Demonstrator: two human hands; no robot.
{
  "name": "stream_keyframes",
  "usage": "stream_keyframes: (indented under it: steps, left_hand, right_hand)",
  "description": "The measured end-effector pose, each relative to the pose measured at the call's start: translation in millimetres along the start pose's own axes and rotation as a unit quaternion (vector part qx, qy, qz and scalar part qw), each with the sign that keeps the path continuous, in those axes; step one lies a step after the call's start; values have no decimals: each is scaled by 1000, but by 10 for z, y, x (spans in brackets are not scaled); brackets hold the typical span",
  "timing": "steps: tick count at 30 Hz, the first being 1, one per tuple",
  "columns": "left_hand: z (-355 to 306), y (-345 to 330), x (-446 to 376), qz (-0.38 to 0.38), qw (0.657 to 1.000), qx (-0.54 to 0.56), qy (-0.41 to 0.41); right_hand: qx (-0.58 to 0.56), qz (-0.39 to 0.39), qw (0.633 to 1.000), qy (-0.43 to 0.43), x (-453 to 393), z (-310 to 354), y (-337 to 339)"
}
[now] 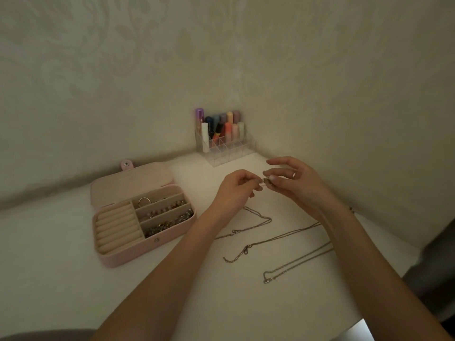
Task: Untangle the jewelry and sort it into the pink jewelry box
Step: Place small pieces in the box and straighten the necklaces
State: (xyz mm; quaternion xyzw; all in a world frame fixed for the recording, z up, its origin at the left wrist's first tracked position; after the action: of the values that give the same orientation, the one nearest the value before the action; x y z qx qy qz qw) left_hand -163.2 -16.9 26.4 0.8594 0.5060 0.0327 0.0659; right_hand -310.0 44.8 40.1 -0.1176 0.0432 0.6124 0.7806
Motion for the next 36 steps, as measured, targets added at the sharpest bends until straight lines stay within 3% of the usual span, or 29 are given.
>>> stream_keyframes:
  steps: [13,17,21,32,36]
  left_hand:
    - [15,-1,19,-2,999,-30,-30]
    - [25,3,19,1,998,-41,-44]
    - [19,-24,32,8,996,-56,-63]
    - [59,2,44,3,998,-54,-36]
    - [47,42,34,21,997,-68,-28]
  right_hand:
    - [113,21,993,-1,70,-50,-31]
    - [64,9,998,-1,74,-8,-39]
    - [-27,-22,999,-15,74,17,-36]
    - [-99,-136,986,0,18,40,60]
    - [-31,-223,973,54,-34,28,204]
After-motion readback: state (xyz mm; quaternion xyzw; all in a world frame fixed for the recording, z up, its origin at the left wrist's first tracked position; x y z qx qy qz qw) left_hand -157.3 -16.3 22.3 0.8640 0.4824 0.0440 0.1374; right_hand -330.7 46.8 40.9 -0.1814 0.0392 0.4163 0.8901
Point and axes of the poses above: each hand's wrist, its own x-axis away from the middle knuckle, its own y-axis out of the back of the hand, z = x × y, the point moved 1 cm from there along -x, towards the middle knuckle, and after that the axes turned 6 degrees about y, right-handed, at the moved point
